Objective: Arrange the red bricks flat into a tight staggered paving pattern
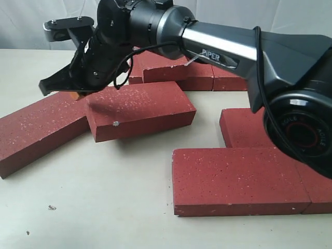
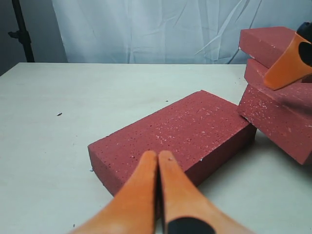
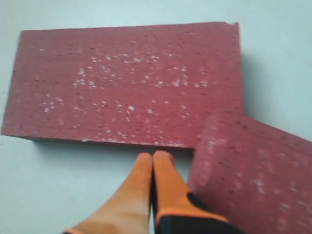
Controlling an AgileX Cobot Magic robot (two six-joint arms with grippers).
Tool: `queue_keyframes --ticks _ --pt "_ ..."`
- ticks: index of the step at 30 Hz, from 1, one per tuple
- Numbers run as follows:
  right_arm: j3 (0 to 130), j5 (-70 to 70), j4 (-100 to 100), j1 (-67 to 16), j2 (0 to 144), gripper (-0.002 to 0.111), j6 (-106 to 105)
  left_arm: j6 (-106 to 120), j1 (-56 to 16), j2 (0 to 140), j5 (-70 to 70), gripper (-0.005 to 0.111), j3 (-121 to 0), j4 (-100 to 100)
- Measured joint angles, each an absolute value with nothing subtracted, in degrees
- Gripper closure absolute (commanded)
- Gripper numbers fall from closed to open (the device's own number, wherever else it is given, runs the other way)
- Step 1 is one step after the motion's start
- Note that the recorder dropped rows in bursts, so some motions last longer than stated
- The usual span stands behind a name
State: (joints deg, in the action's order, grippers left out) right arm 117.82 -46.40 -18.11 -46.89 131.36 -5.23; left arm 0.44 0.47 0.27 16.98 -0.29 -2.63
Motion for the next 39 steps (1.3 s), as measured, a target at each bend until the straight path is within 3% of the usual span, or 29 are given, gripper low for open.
queue_keyframes --ticks 5,11,27,39 --pt "117.8 -43.6 -19.7 -48.8 133.4 0.109 -6.6 0.4 0.5 0.3 17.0 0.107 -0.3 -2.6" --pt "117.8 -43.6 -5.1 -48.7 135.7 0.109 5.0 0.4 0.5 0.3 17.0 0.107 -0.3 -2.6" --pt "117.8 -44.7 0.9 -41.6 135.6 0.109 13.2 0.4 0.5 0.3 17.0 0.107 -0.3 -2.6" --pt "117.9 -66.7 -10.1 -41.6 130.9 0.109 -7.5 0.4 0.5 0.3 17.0 0.107 -0.3 -1.6"
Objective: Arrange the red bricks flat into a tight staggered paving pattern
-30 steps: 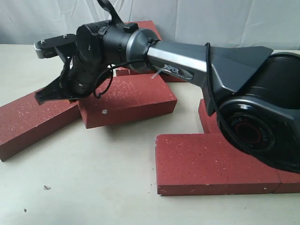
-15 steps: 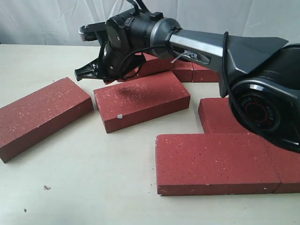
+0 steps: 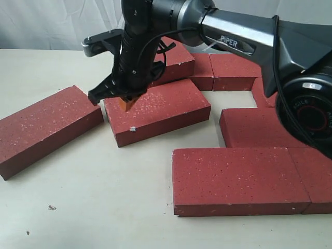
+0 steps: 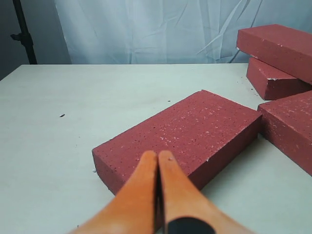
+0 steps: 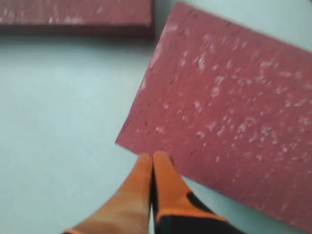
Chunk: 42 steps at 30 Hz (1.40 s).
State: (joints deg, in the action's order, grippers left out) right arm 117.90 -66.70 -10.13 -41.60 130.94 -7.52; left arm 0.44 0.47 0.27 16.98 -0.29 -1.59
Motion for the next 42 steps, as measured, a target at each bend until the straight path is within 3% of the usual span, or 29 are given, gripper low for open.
queue_keyframes --ticks 21,42 --pt "112.7 -70.0 -14.6 -41.8 136.2 0.109 -14.1 0.4 0.5 0.3 17.0 0.107 -0.3 -1.6" --pt "112.6 -47.9 -9.7 -41.8 138.6 0.109 0.3 0.4 0.5 0.3 17.0 0.107 -0.3 -1.6"
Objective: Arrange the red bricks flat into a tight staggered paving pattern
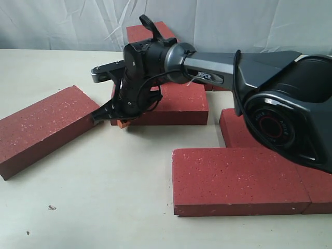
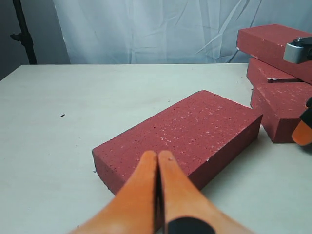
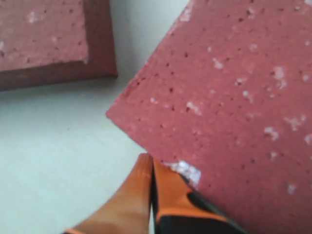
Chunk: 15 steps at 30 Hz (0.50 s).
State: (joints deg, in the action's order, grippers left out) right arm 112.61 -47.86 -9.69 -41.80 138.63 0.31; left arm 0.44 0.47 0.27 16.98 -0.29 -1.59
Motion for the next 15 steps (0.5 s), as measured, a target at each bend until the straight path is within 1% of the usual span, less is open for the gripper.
queue_keyframes --ticks 10,14,15 --pt "112.6 -47.6 -7.1 -41.8 138.6 0.109 1.5 0.4 0.5 0.3 17.0 0.107 -0.3 -1.5" --pt "112.6 -52.5 -5.6 -41.8 138.6 0.109 1.5 0.4 0.5 0.3 17.0 0.107 -0.3 -1.5" --pt "112.6 -55.5 -4.4 -41.8 138.6 0.109 1.5 0.4 0.5 0.3 17.0 0.107 -0.3 -1.5"
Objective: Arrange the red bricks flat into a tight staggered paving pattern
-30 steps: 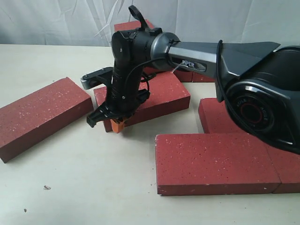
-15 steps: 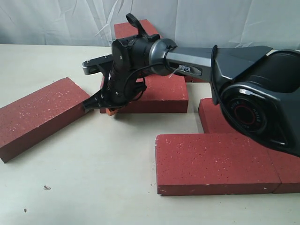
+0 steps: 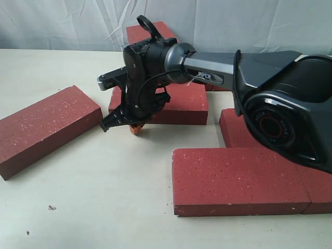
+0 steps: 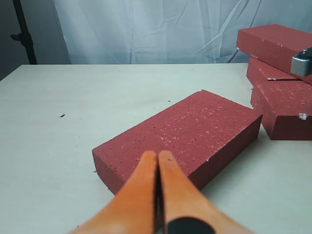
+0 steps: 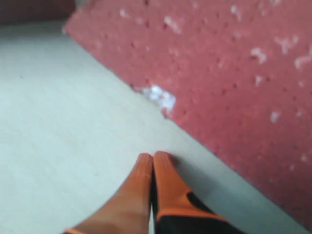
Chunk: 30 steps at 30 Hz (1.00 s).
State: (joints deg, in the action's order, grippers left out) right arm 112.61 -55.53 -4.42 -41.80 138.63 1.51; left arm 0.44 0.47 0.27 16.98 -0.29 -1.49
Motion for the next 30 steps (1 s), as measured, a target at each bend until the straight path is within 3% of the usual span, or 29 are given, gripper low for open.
queue_keyframes --ticks 16,30 --pt "112.6 -59.7 0.9 -37.2 138.8 0.109 3.0 0.4 0.5 0.3 17.0 0.107 -0.3 -1.5" --pt "112.6 -62.0 -11.6 -36.9 134.3 0.109 -2.1 0.4 0.5 0.3 17.0 0.107 -0.3 -1.5"
